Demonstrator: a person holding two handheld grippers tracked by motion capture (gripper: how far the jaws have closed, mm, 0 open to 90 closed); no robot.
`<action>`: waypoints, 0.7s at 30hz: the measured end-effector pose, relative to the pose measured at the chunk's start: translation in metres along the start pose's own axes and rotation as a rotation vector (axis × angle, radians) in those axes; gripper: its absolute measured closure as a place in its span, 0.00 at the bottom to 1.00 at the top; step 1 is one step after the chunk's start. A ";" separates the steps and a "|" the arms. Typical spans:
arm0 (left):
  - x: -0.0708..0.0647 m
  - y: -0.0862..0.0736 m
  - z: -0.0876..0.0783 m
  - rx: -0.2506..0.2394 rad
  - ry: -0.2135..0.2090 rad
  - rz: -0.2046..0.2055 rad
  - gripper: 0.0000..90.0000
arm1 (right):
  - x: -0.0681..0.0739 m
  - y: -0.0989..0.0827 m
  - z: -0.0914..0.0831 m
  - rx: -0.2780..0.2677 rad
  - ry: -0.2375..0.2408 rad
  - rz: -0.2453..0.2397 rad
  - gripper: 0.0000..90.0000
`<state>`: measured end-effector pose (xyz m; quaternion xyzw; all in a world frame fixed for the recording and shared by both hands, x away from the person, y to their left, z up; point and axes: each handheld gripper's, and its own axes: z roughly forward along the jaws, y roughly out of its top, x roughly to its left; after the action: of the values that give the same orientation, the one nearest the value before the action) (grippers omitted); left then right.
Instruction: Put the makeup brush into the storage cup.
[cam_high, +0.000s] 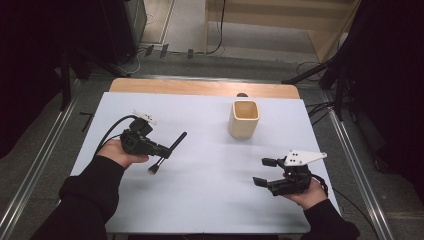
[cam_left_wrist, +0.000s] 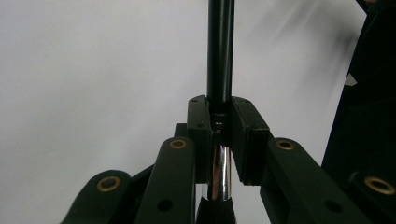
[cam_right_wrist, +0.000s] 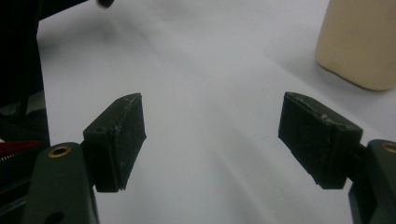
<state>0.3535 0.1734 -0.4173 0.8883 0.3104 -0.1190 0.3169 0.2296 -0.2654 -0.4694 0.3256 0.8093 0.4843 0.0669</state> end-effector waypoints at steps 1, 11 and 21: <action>-0.001 0.000 0.001 0.003 0.005 0.000 0.89 | 0.000 0.001 0.000 -0.005 0.000 0.003 0.27; -0.012 -0.002 0.003 -0.087 -0.050 -0.015 0.89 | 0.003 0.011 0.010 -0.030 0.011 0.052 0.27; -0.023 -0.010 0.013 -0.092 -0.075 0.036 0.89 | 0.007 0.020 0.022 -0.034 0.028 0.045 0.30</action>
<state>0.3290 0.1598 -0.4230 0.8731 0.2874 -0.1323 0.3710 0.2428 -0.2388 -0.4624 0.3357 0.7942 0.5041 0.0502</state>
